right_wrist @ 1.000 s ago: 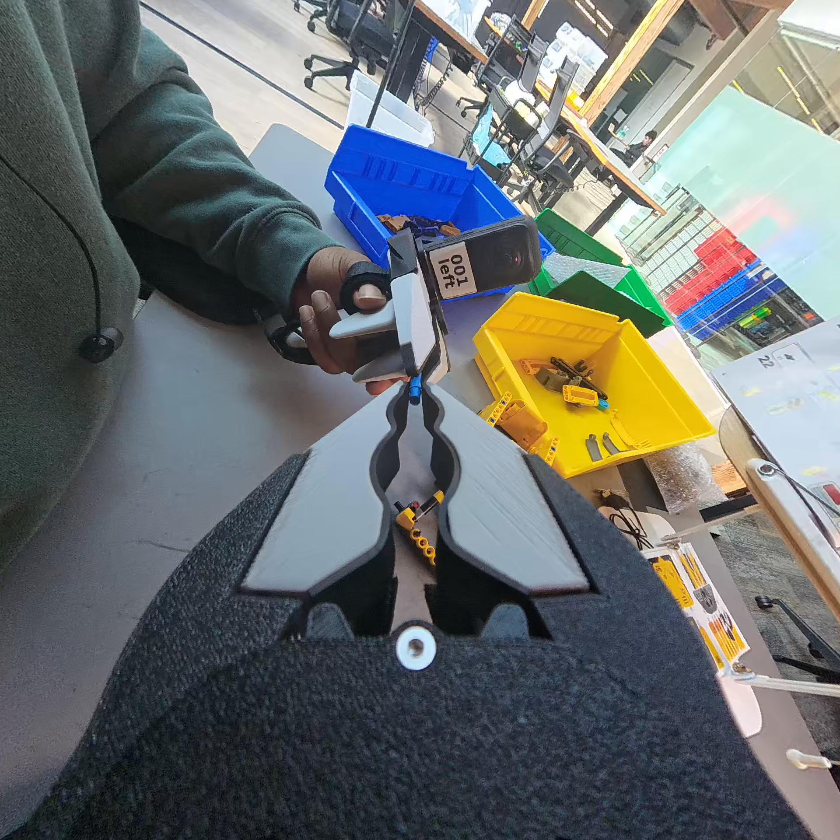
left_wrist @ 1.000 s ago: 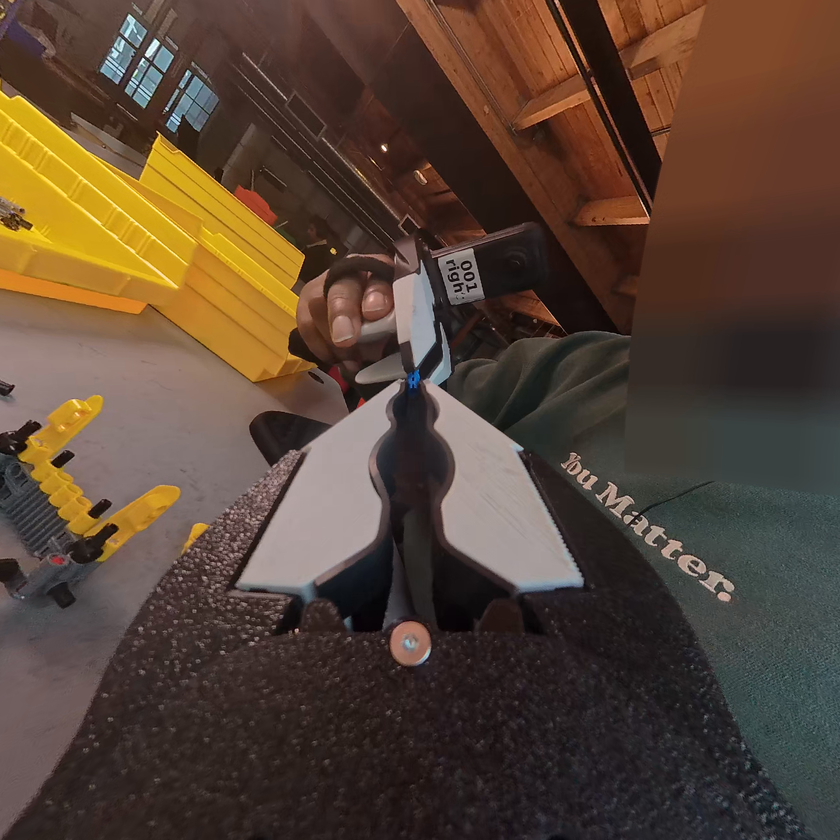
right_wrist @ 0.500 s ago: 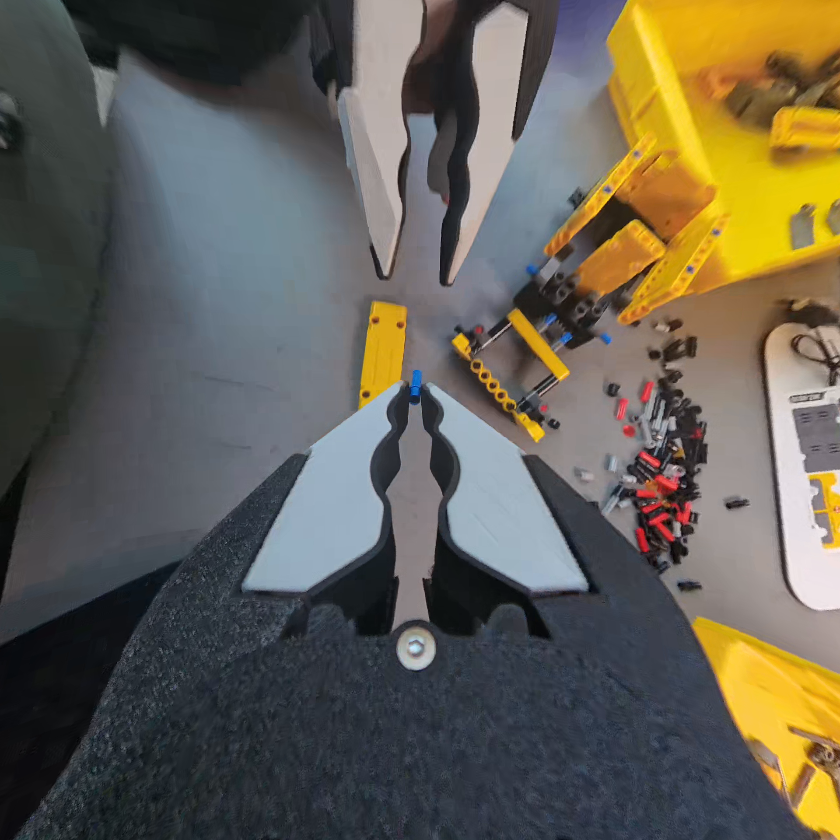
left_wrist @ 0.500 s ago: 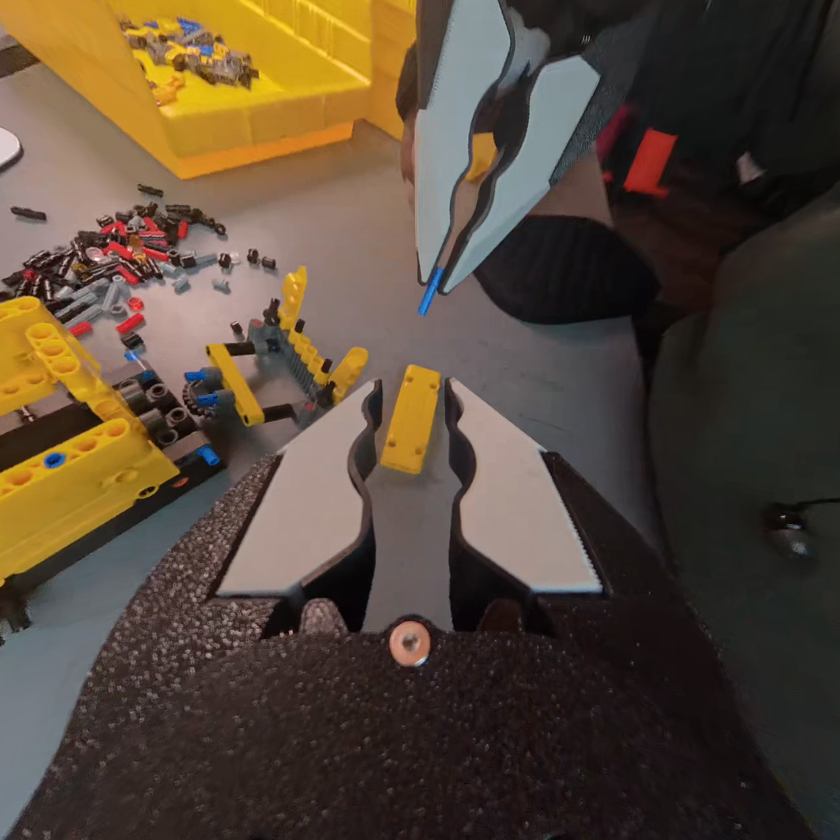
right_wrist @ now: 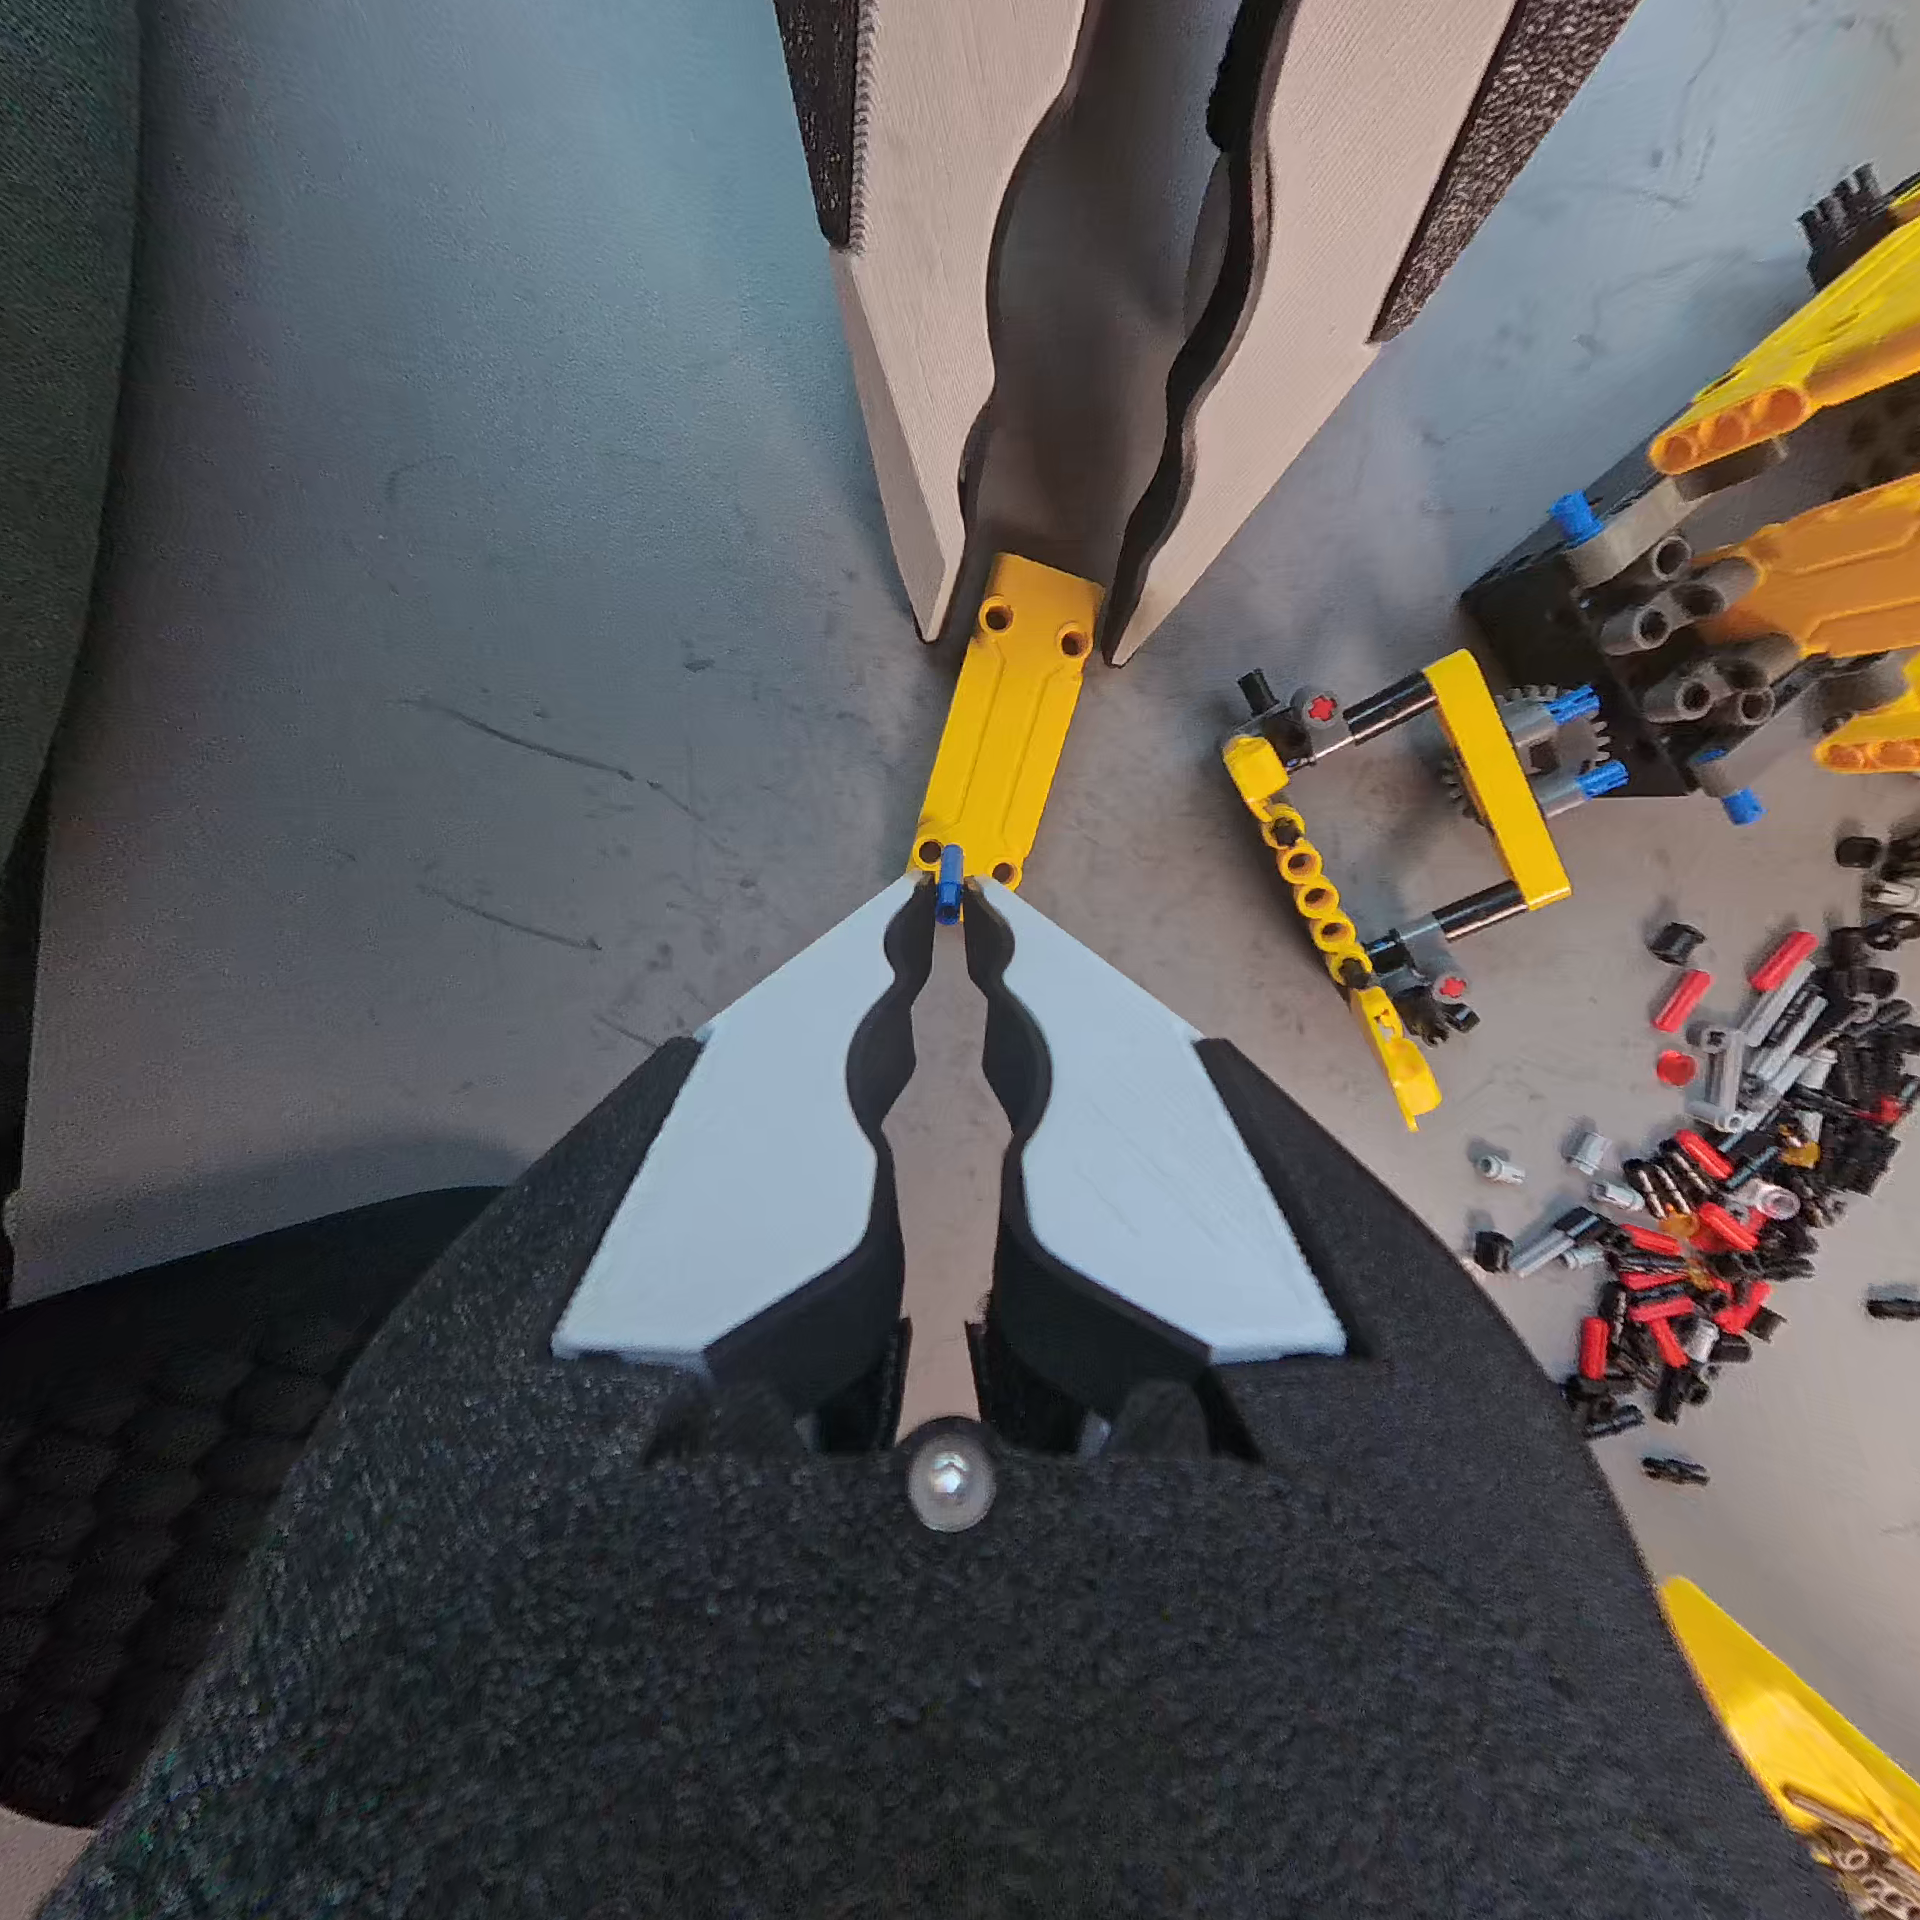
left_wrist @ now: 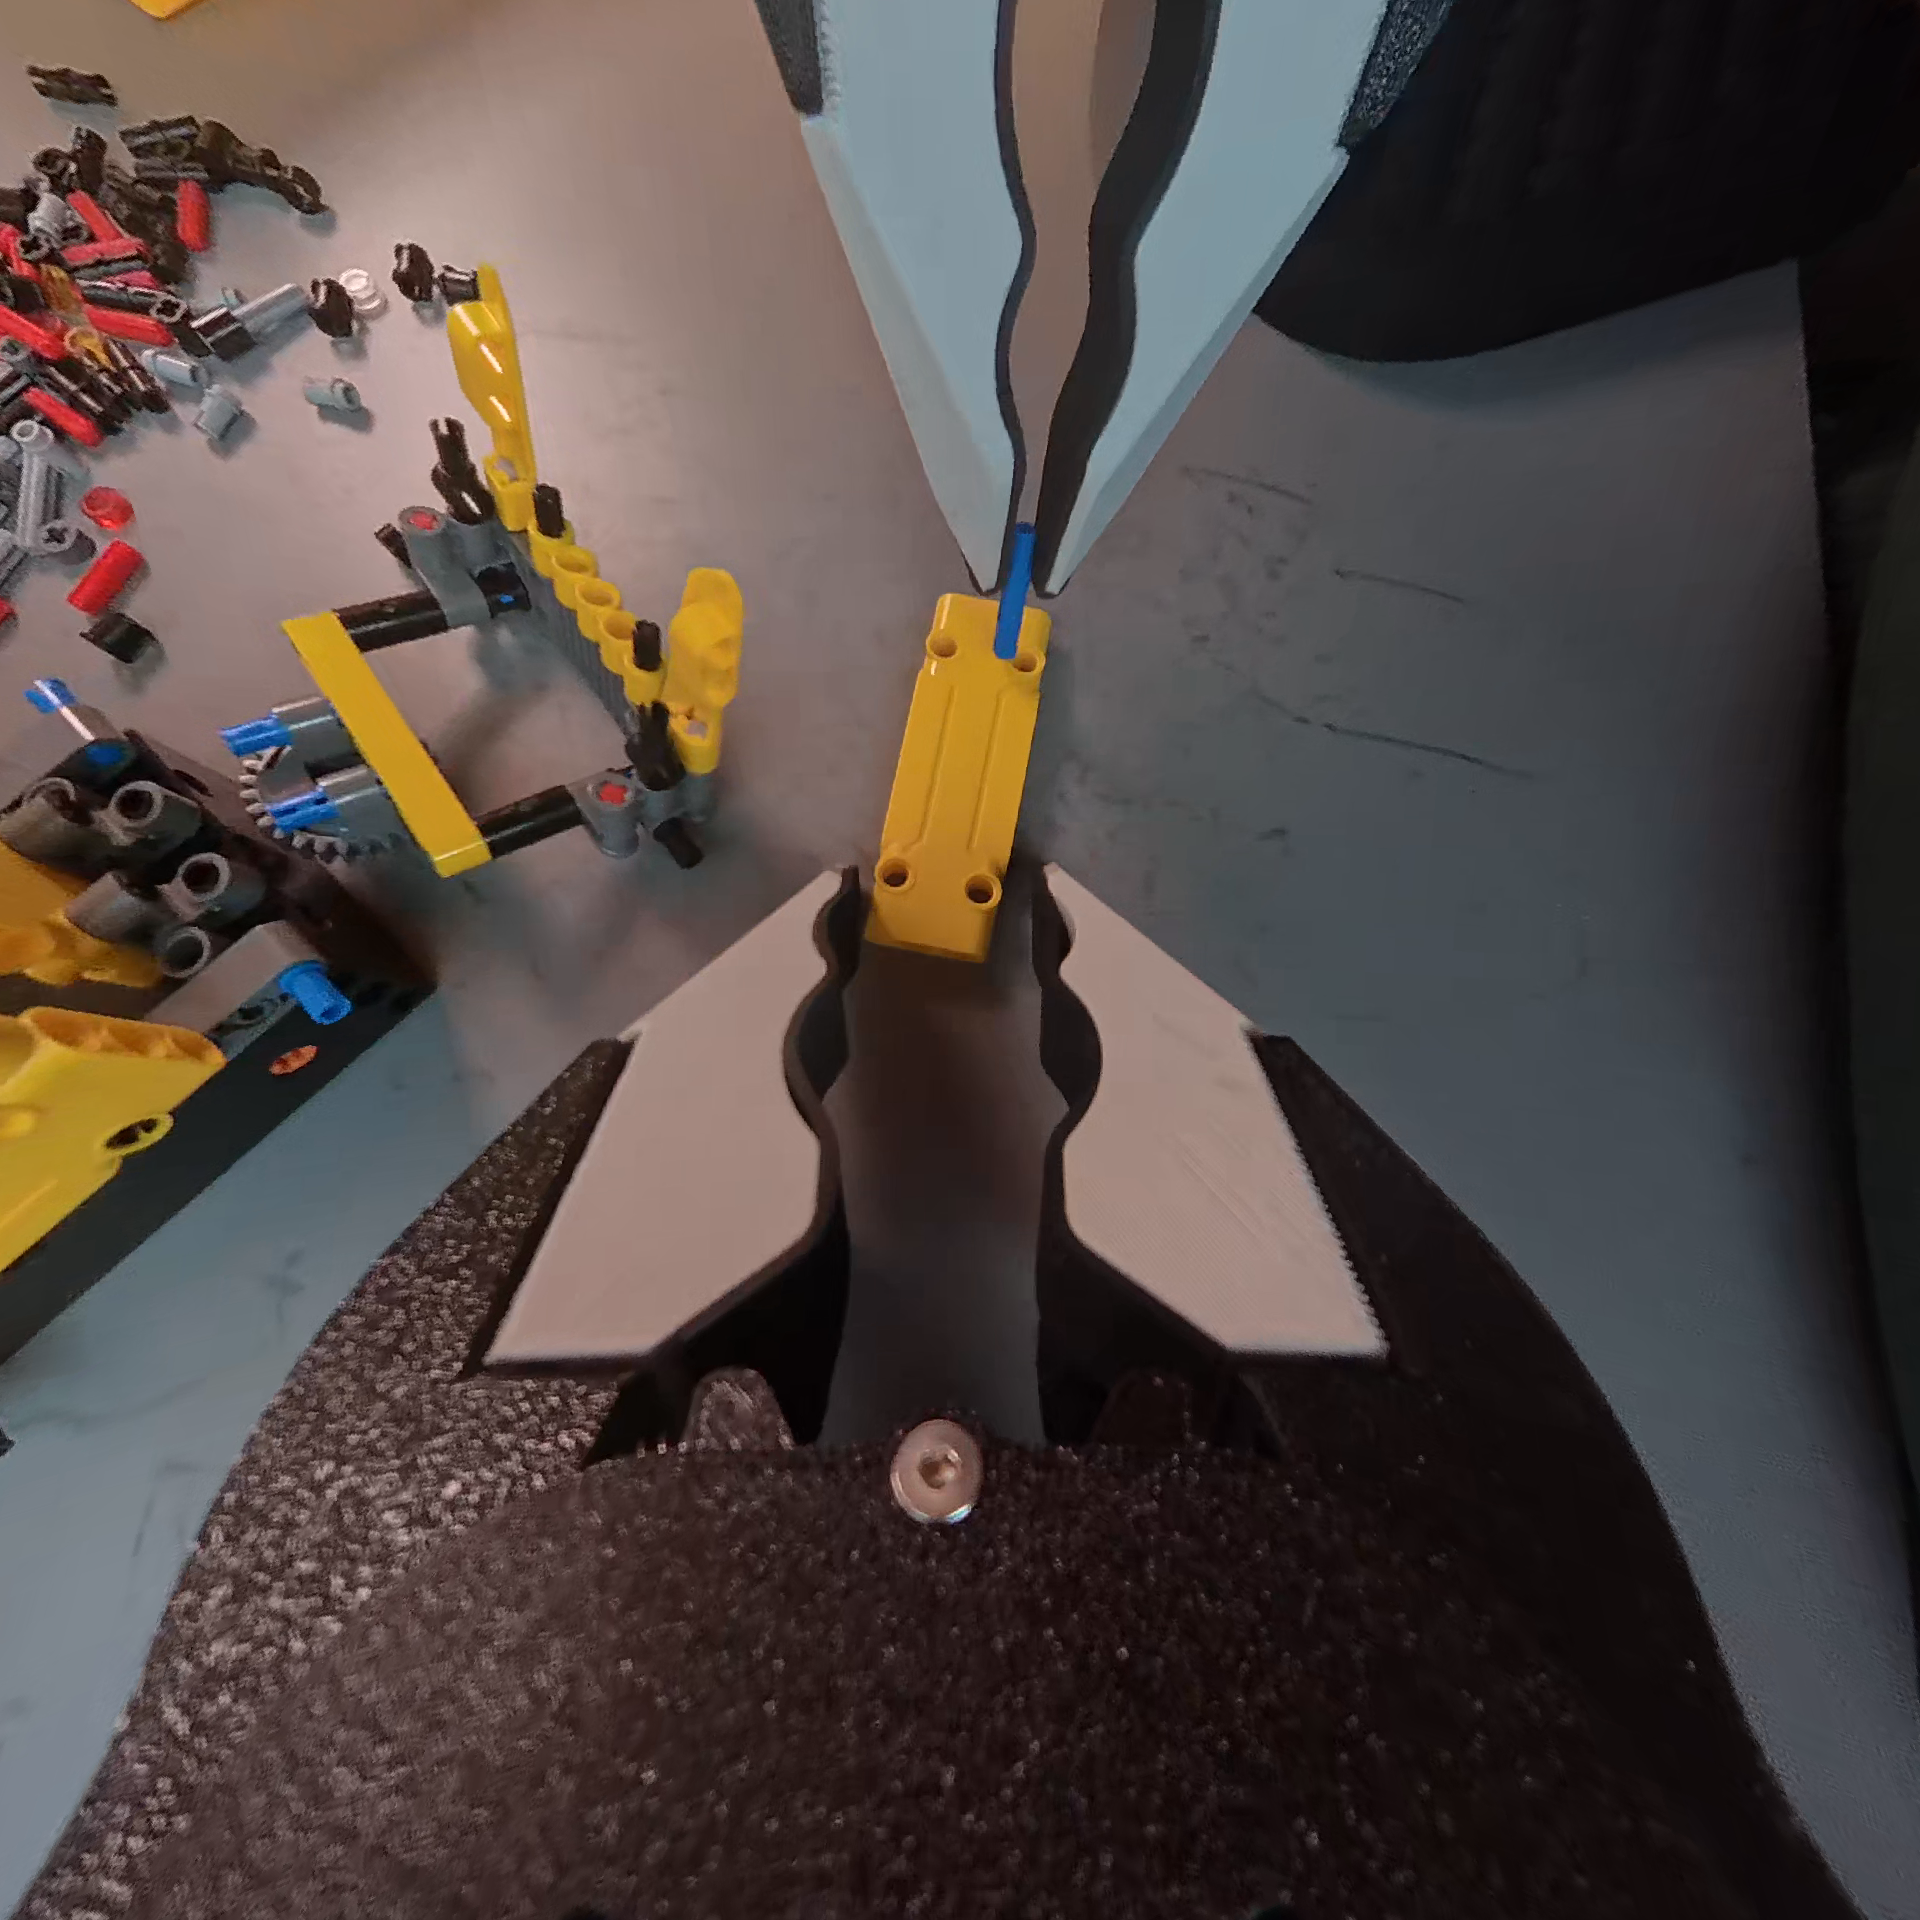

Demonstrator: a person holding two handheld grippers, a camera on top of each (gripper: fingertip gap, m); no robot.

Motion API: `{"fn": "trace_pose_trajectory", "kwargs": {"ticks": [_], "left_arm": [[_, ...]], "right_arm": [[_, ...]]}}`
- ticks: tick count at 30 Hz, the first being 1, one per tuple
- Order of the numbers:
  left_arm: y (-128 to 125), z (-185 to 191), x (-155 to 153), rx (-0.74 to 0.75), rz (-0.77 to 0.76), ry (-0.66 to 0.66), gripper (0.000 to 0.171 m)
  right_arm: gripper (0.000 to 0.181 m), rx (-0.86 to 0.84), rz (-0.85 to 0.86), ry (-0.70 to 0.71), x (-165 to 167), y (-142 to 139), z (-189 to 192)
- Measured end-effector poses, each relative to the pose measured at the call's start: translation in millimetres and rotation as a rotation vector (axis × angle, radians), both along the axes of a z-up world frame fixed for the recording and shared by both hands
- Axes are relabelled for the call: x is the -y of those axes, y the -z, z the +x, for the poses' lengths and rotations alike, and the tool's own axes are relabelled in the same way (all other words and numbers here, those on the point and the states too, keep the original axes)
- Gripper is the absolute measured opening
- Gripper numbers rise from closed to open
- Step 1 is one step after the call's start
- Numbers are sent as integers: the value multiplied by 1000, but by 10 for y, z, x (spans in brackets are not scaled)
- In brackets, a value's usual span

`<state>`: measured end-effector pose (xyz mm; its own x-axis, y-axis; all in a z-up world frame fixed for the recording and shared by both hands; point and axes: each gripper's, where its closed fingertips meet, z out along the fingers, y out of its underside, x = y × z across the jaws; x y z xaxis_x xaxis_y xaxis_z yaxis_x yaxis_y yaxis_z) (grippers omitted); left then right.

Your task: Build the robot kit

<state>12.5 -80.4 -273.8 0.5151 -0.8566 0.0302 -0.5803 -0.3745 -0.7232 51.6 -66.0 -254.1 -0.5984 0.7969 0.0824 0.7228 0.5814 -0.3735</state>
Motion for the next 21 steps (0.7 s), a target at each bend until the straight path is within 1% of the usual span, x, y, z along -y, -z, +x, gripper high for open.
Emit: {"fn": "trace_pose_trajectory", "kwargs": {"ticks": [2,8,11,15,19,21], "left_arm": [[5,-8,-16,-11,12,-7,28],[5,-2,13,-29,21,9,25],[-7,4,73,-6,-19,35,29],[-77,-14,31,27,0,19,33],[11,-22,18,-18,9,19,37],[8,-3,18,-12,13,21,35]], "right_arm": [[4,17,9,-8,5,16,11],[4,43,33,-27,12,16,3],[4,49,49,-36,11,17,-5],[4,53,55,-37,10,14,-9],[4,59,54,-38,10,18,-8],[4,59,48,-41,20,18,-13]]}}
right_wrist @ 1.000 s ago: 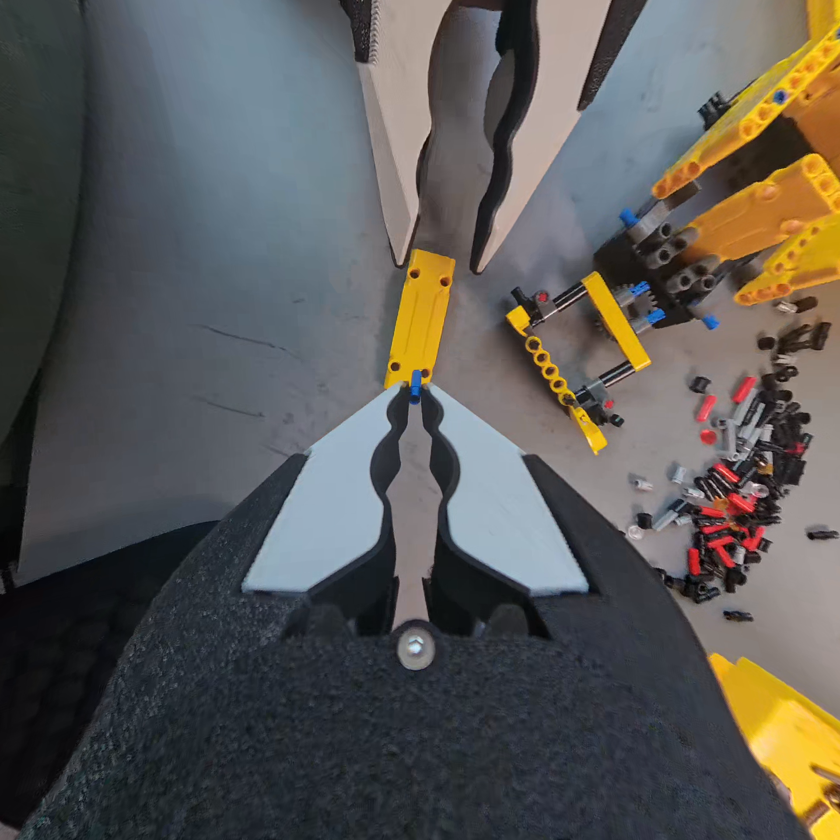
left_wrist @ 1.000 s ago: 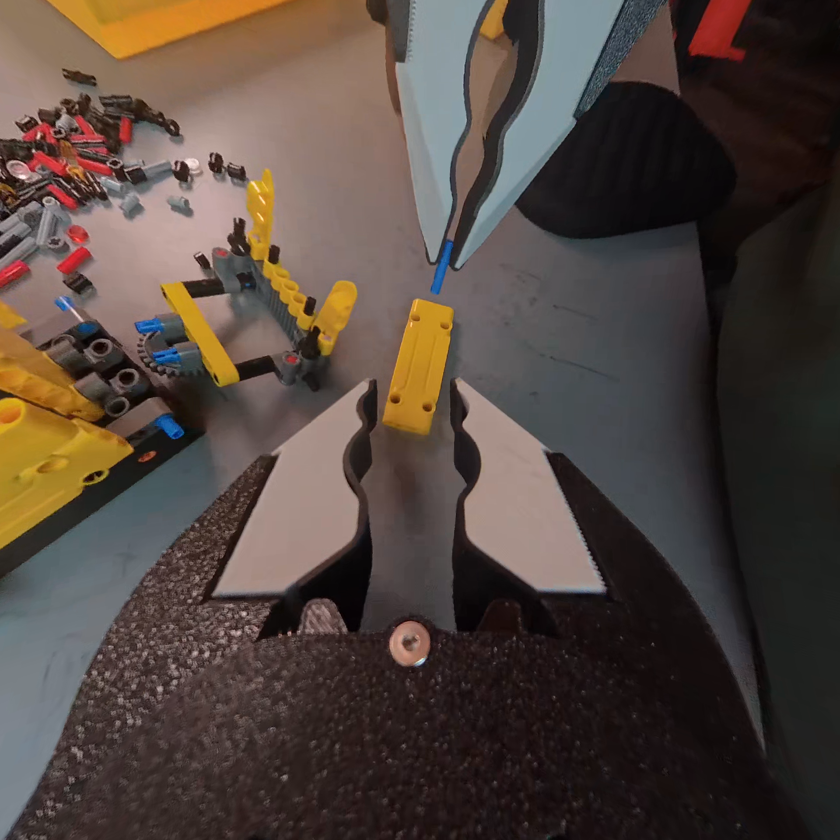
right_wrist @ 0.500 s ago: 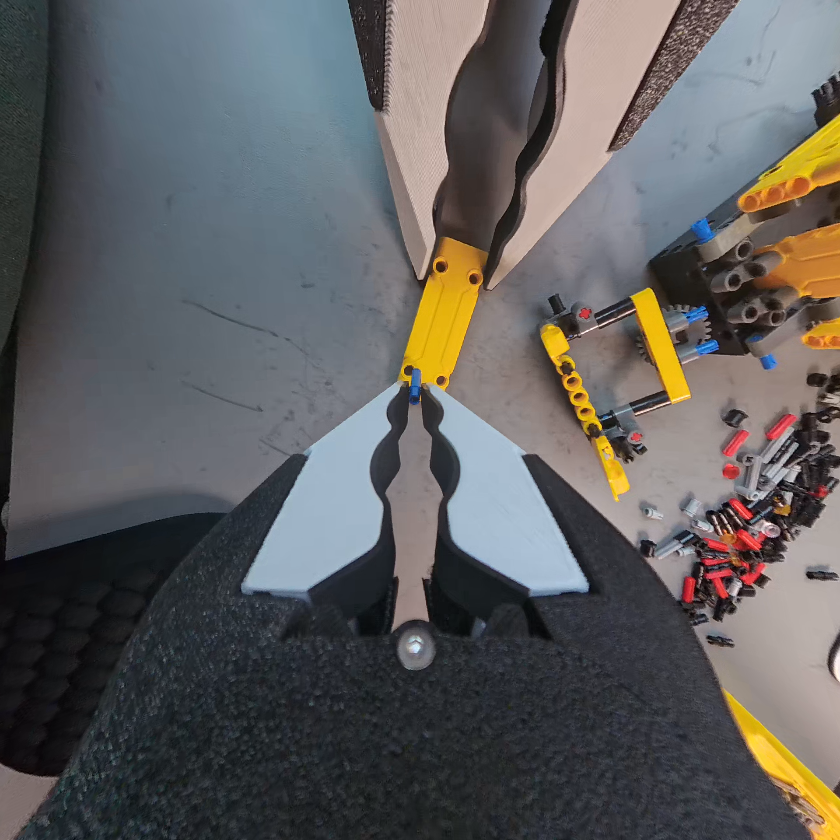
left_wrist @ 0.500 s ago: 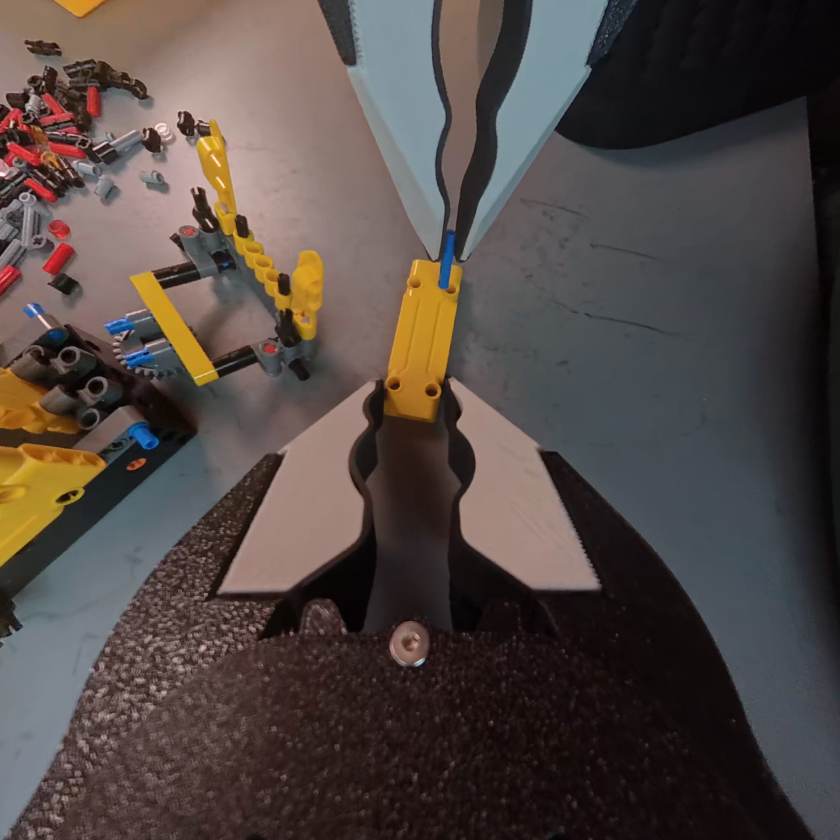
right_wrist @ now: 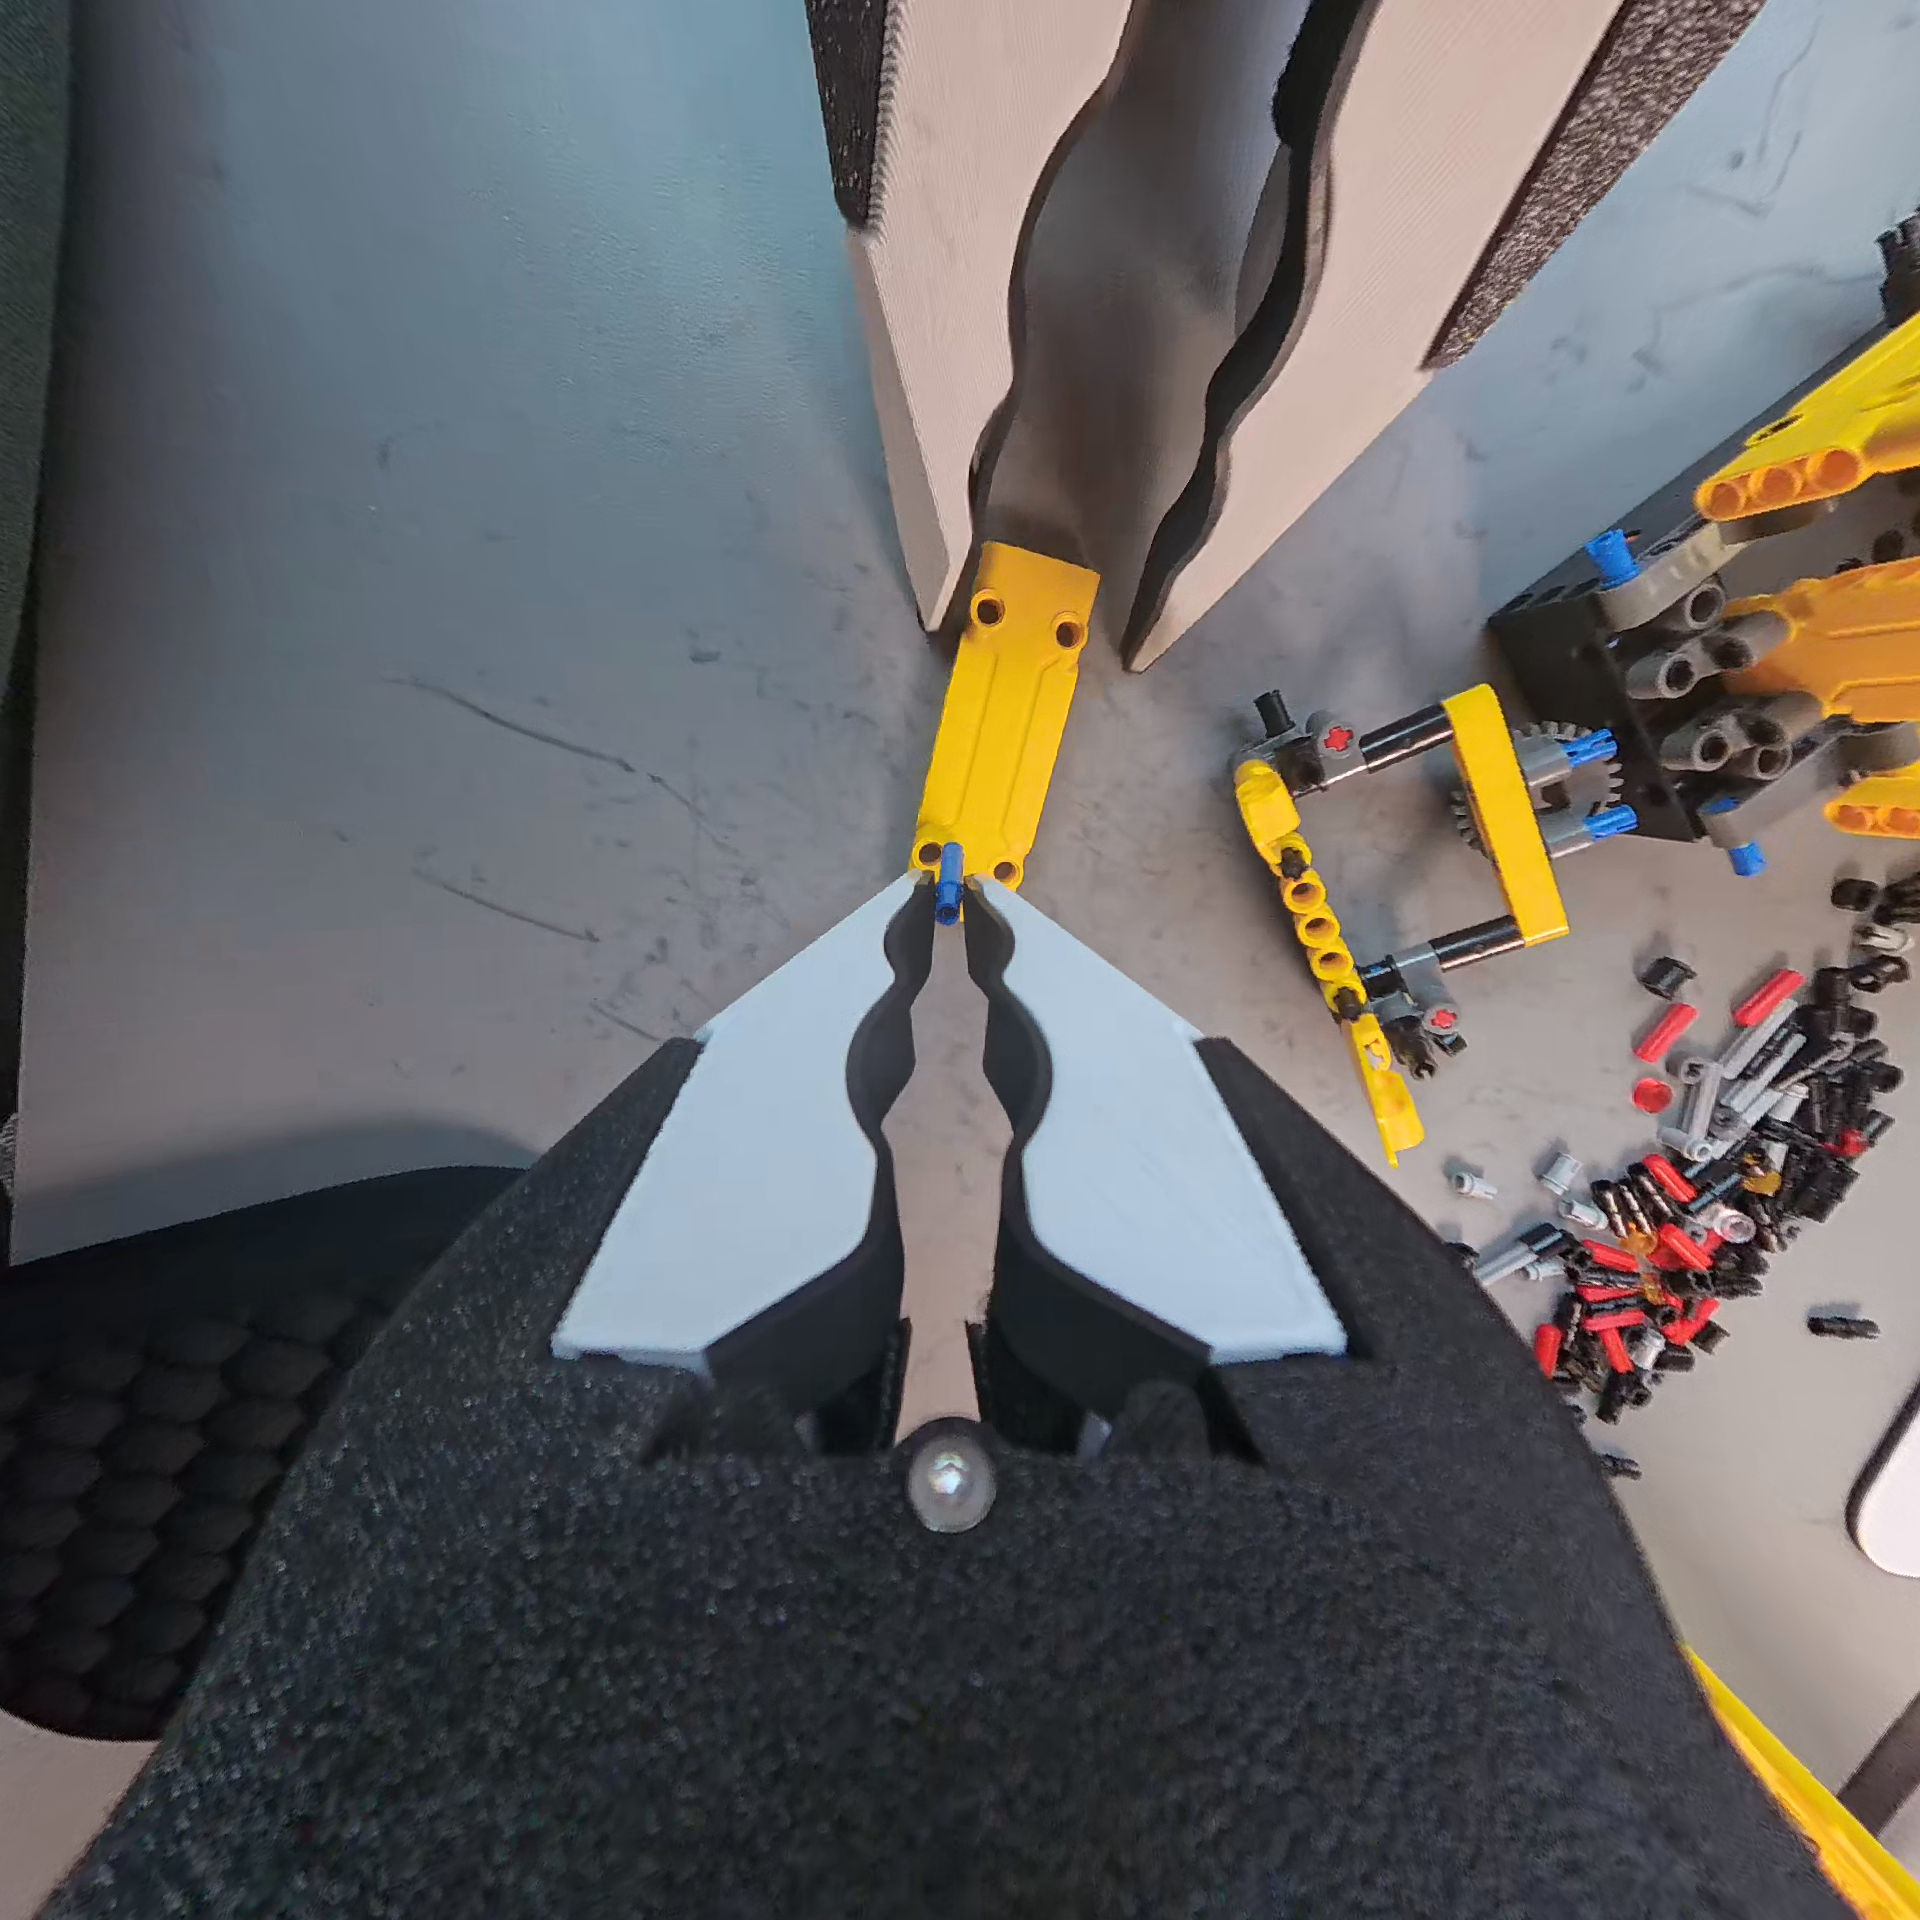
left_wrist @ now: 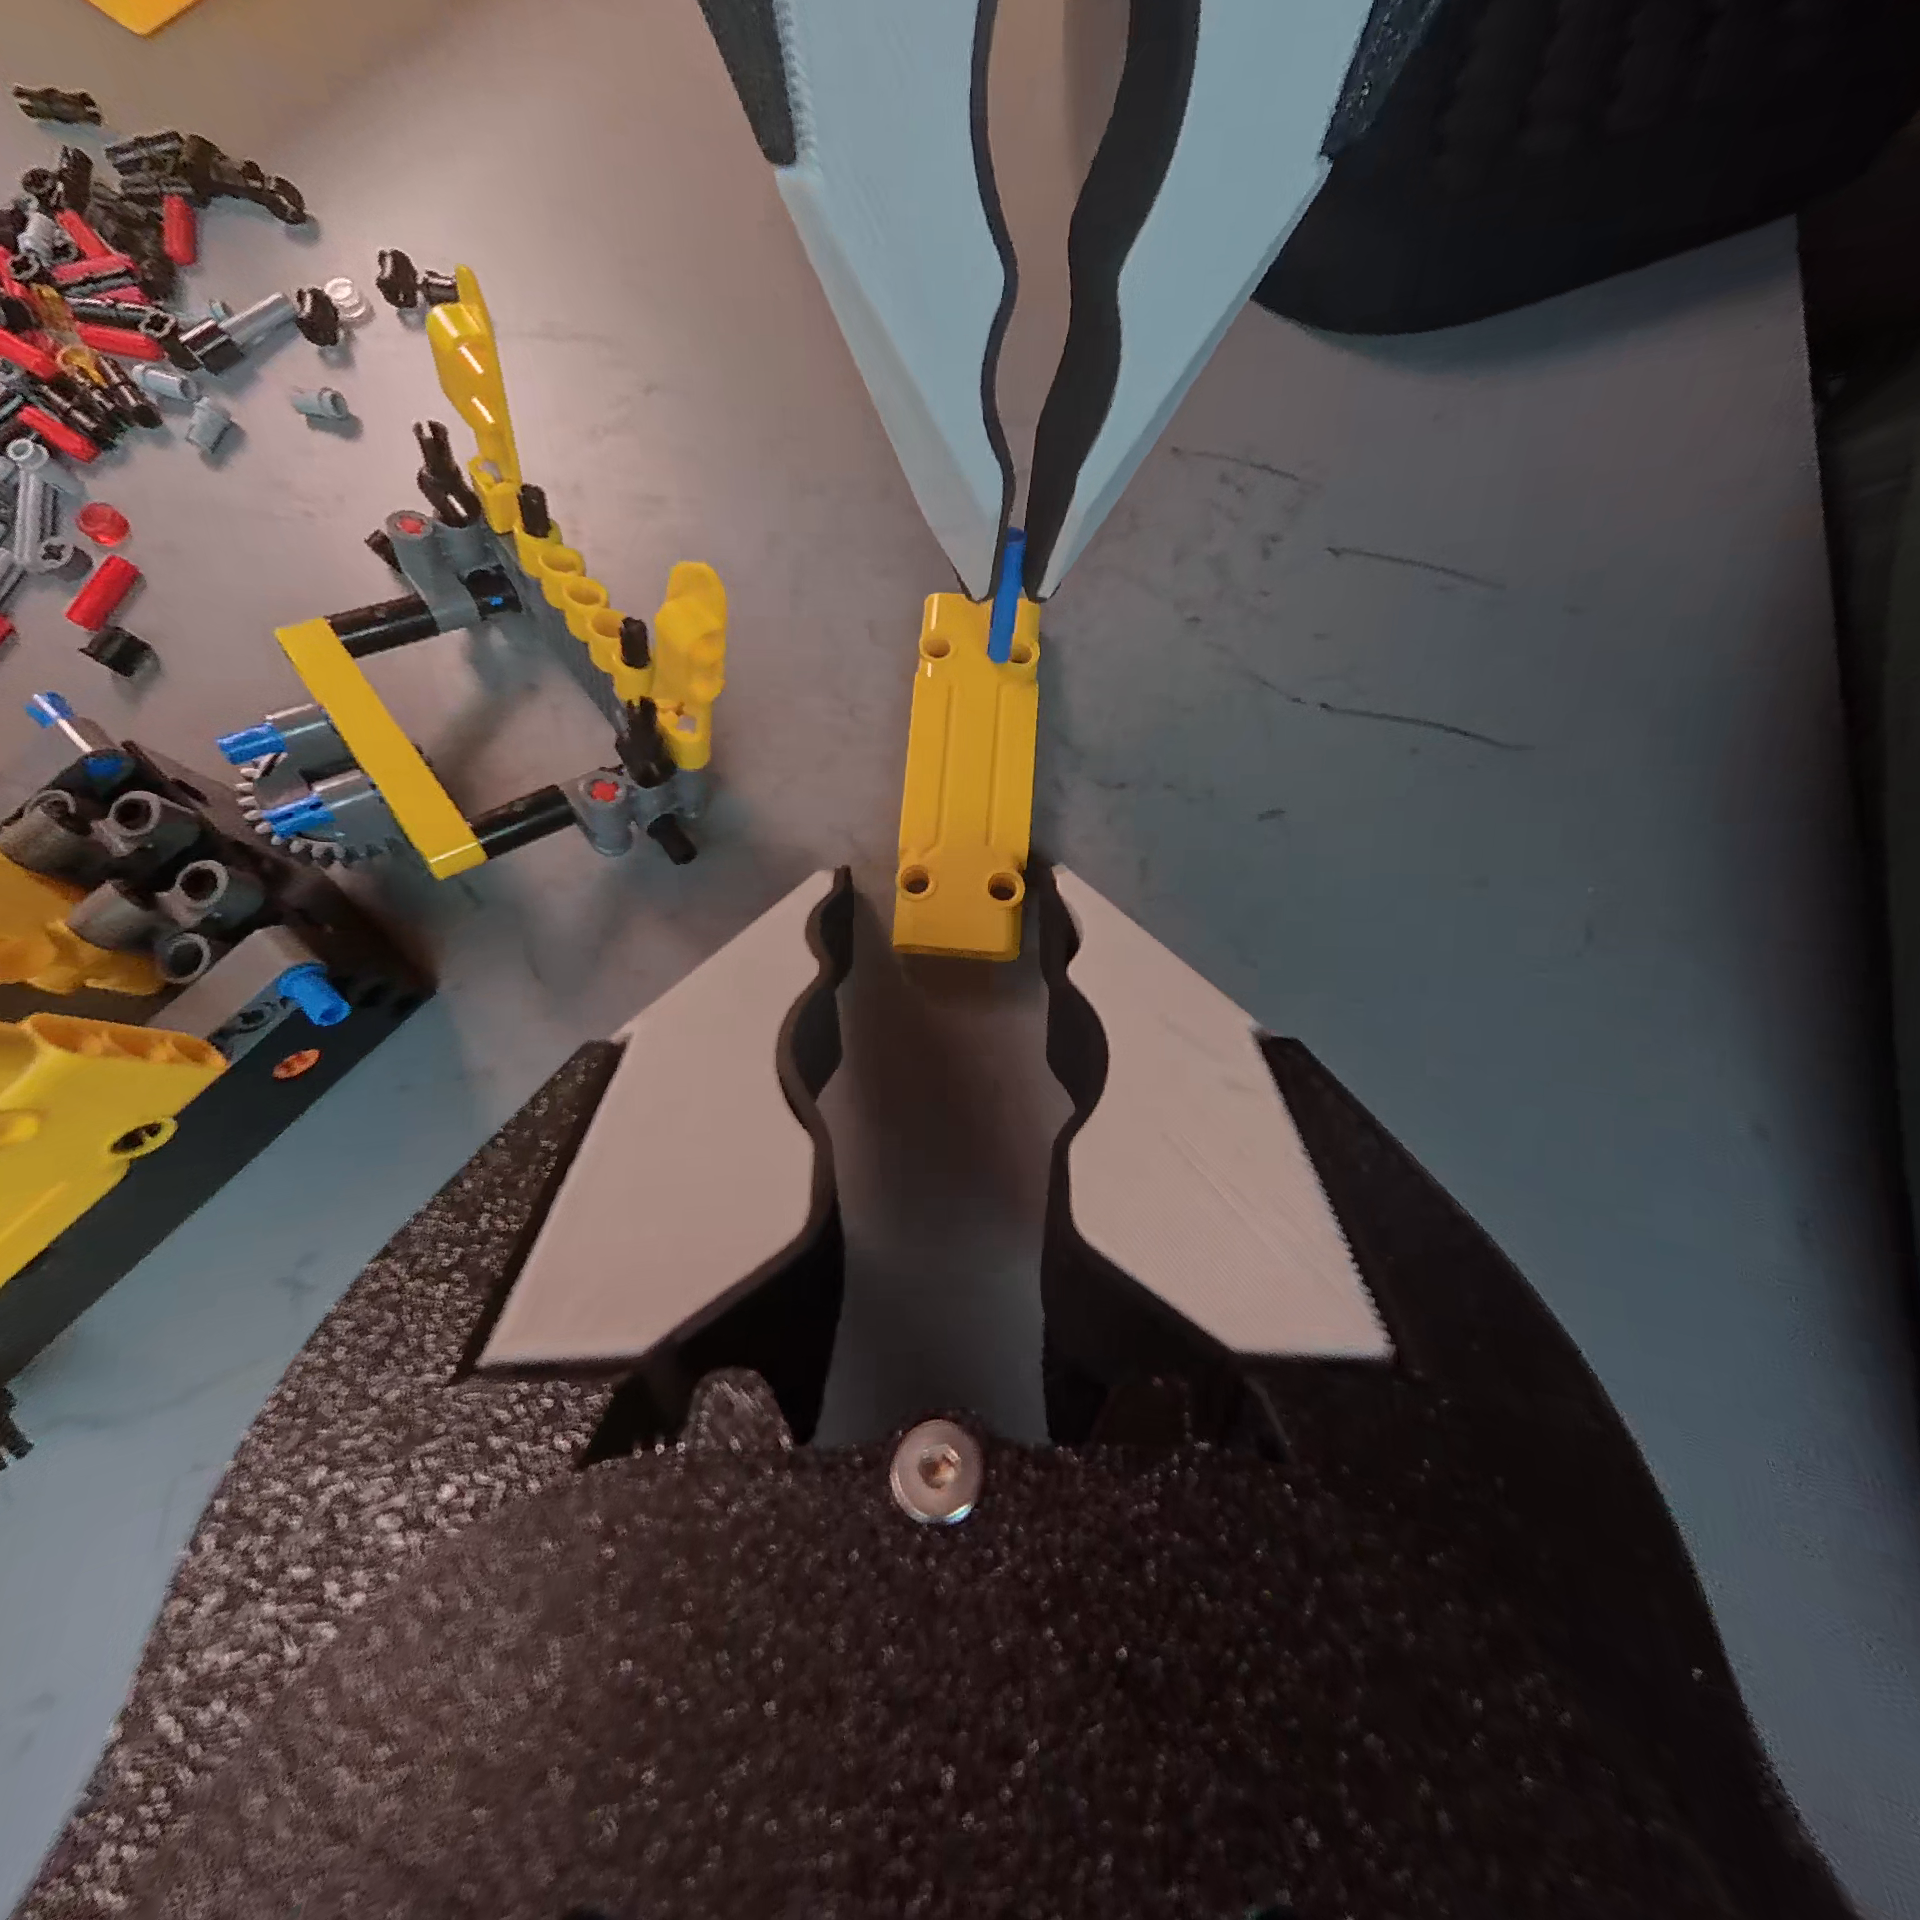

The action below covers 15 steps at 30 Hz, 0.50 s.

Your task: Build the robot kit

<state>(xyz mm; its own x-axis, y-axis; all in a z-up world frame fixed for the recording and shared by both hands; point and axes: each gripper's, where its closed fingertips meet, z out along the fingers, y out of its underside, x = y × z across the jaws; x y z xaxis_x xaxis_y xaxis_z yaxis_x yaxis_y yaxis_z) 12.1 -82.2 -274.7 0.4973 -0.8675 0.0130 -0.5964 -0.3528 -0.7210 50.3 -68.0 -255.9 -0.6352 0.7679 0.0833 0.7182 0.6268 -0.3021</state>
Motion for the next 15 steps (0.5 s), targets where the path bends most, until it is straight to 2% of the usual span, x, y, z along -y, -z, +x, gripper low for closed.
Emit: {"fn": "trace_pose_trajectory", "kwargs": {"ticks": [15], "left_arm": [[2,-6,-17,-12,7,-15,27]], "right_arm": [[4,65,-26,-28,60,3,3]]}}
